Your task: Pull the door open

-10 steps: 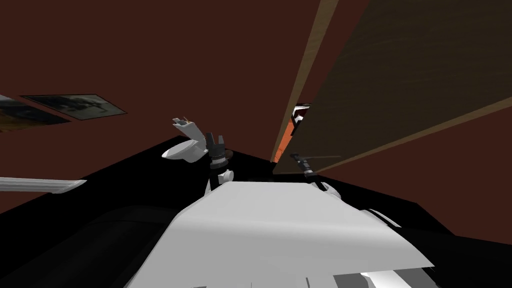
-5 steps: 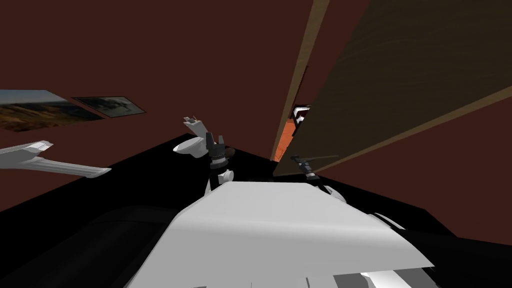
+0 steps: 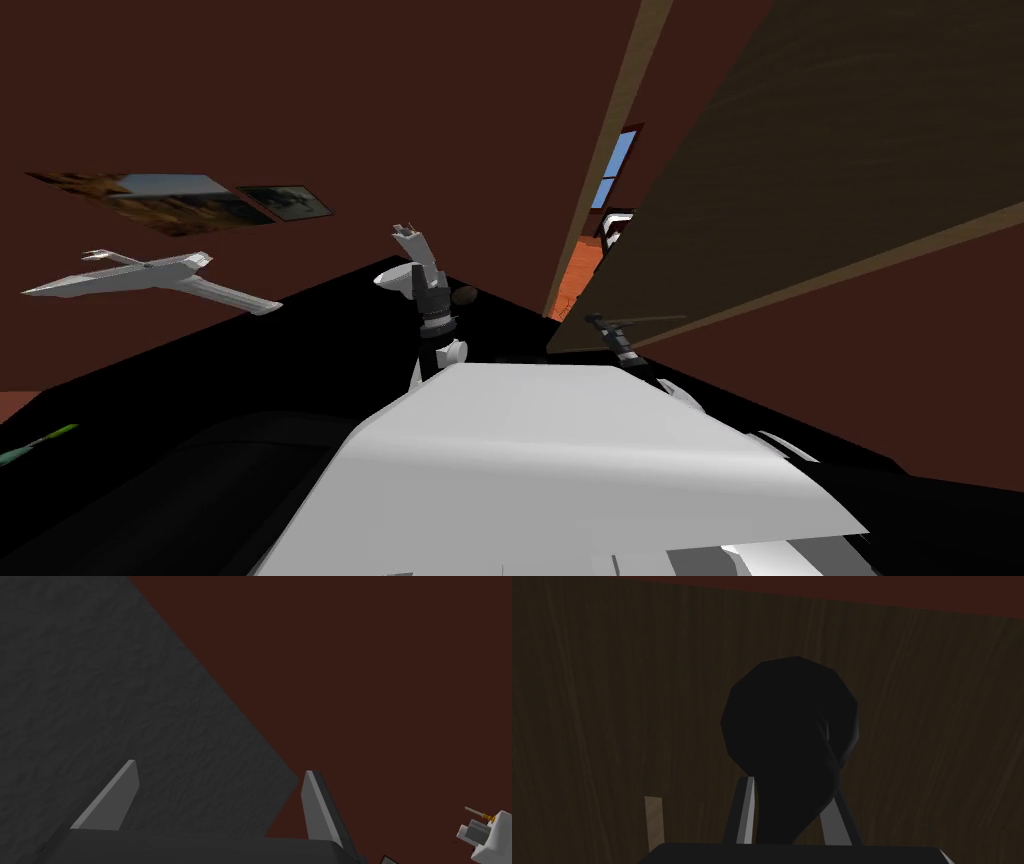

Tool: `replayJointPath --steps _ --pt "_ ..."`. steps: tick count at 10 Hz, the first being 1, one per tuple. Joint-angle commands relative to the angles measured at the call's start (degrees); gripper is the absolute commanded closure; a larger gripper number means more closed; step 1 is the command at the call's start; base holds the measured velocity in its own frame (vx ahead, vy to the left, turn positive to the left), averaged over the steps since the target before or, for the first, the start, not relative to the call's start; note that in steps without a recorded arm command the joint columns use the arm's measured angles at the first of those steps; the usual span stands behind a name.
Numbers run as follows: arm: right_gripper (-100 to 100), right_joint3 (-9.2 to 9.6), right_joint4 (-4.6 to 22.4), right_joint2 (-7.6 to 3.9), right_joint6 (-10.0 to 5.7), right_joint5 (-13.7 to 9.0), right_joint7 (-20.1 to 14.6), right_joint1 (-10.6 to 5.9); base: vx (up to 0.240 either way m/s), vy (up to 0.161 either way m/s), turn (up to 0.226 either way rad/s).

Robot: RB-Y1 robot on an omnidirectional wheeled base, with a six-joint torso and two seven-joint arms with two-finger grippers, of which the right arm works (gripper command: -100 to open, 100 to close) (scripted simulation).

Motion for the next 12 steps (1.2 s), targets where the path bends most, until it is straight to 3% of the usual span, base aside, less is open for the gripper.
replayJointPath --steps 1,4,5,12 --pt "100 0.09 0.27 -0.95 -1.57 -0.54 -0.15 1.3 -0.243 -0.098 0.22" --pt "100 0.74 1.38 -1.97 -4.22 -1.13 -0.66 2.4 -0.203 -0.086 0.164" --pt "100 0.98 0.63 -1.37 -3.45 -0.81 -0.58 2.41 -0.099 -0.03 0.042" --pt "100 1.73 3.17 -2.27 -7.36 -1.71 -1.0 3.47 -0.199 -0.088 0.191"
